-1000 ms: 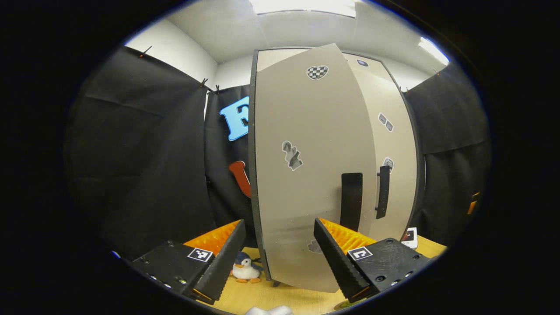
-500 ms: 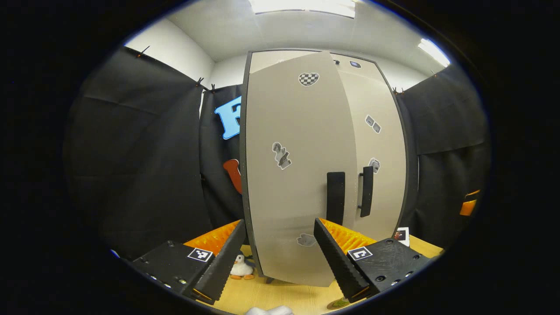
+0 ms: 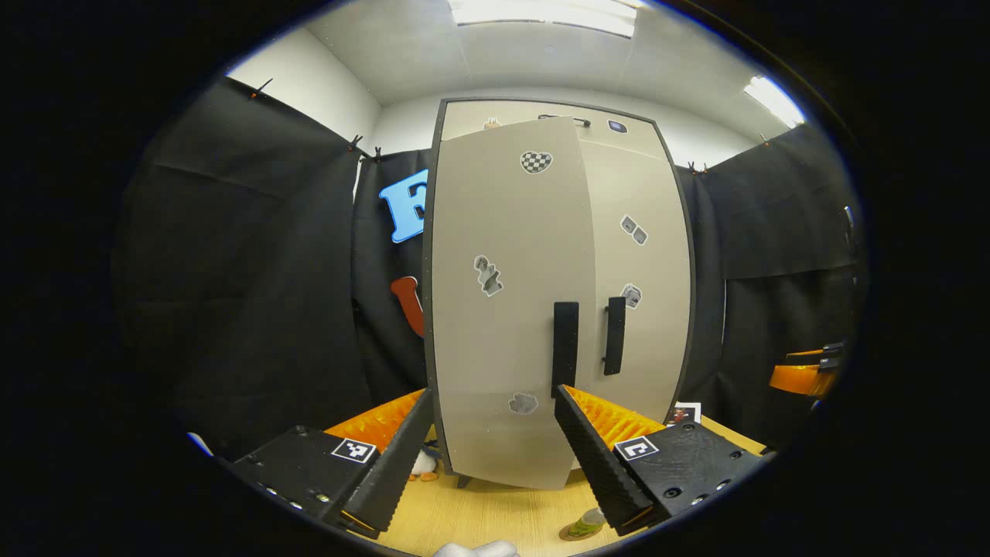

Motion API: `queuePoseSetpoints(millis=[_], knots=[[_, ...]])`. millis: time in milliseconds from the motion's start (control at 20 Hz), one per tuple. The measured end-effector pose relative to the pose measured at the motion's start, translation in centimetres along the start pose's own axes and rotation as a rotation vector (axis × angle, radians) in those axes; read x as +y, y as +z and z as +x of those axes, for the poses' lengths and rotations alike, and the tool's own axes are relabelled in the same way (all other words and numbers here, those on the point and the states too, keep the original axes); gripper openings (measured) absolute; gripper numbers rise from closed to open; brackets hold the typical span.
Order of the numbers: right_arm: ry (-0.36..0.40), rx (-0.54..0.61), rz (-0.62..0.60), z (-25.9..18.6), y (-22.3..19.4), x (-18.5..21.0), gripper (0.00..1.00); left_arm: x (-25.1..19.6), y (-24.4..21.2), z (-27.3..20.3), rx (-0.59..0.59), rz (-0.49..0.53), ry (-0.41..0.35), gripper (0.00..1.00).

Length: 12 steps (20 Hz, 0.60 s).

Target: Grasp the bottle in the cabinet with the left hand and place it on the coaster, then close the right door with the right hand and the left door with the left hand.

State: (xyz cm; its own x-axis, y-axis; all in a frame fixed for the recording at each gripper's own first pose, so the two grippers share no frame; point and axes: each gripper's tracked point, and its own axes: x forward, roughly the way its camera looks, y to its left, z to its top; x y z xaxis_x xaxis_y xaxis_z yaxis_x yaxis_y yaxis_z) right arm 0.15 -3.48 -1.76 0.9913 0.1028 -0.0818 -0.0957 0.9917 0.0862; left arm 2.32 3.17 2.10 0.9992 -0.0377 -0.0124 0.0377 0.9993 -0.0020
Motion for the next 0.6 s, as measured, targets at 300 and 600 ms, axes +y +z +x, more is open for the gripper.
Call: queuePoseSetpoints(millis=[300, 600], knots=[[-0.025, 0.013, -0.028, 0.4, -1.4, 0.4, 0.93, 0.4, -4.6, -2.7, 0.073, -0.009, 0.075, 0.96], [-0.042, 0.015, -0.048, 0.3, -1.8, 0.6, 0.97, -1.3, -5.8, -3.1, 0.091, 0.005, 0.048, 0.96]])
